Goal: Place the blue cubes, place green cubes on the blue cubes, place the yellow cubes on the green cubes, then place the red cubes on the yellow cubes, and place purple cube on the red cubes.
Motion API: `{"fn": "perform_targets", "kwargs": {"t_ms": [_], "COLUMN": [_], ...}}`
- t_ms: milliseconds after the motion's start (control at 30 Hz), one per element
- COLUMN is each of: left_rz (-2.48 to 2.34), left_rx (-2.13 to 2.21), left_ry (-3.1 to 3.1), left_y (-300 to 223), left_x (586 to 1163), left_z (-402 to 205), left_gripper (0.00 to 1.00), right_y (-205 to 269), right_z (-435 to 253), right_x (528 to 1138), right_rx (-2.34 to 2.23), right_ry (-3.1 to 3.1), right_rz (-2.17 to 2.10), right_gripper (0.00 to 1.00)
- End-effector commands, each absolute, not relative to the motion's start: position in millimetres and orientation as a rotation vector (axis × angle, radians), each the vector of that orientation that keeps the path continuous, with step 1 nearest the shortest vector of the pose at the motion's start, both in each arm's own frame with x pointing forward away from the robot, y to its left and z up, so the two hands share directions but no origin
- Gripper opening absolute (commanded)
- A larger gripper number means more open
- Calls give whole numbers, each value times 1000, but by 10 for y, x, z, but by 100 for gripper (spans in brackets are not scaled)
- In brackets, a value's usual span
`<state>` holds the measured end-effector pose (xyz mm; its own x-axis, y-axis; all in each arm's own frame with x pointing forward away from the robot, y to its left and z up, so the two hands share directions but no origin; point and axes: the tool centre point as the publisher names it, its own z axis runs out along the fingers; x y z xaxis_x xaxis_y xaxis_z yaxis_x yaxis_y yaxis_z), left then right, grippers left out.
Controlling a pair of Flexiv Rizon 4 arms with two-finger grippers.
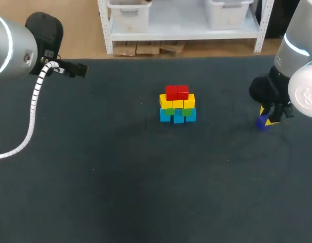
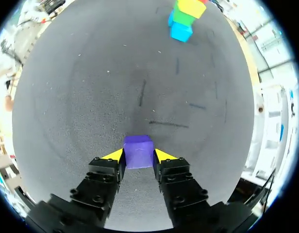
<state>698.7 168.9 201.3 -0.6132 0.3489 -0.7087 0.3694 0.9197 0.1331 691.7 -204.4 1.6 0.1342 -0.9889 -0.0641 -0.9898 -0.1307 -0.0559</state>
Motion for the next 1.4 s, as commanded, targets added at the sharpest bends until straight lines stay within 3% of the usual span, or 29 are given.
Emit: {"fn": "perform_targets", "kwargs": {"t_ms": [33,567,867,1400], "left_rz": [-42,-42,-42,-42], "left_rx": [514,514,514,514], "left_ry": [2280,2280,2280,2280], "left_y": [1707,1707,1707,1707], "left_x": [6995,6995,6995,6995], "left_z": [2012,2012,2012,2012], "left_gripper": [100,100,100,100], "right_y": [-1932,-1367,-882,78], "right_z": [146,973,1390,1516], "right_x": [6978,7207,7361,7397], "right_rx": [-2221,-1849,-1915,-2099], "right_ry": [2149,2450,2310,2135], "right_rz": [-4,-11,-28,-22], "right_gripper": [0,0,0,0]}}
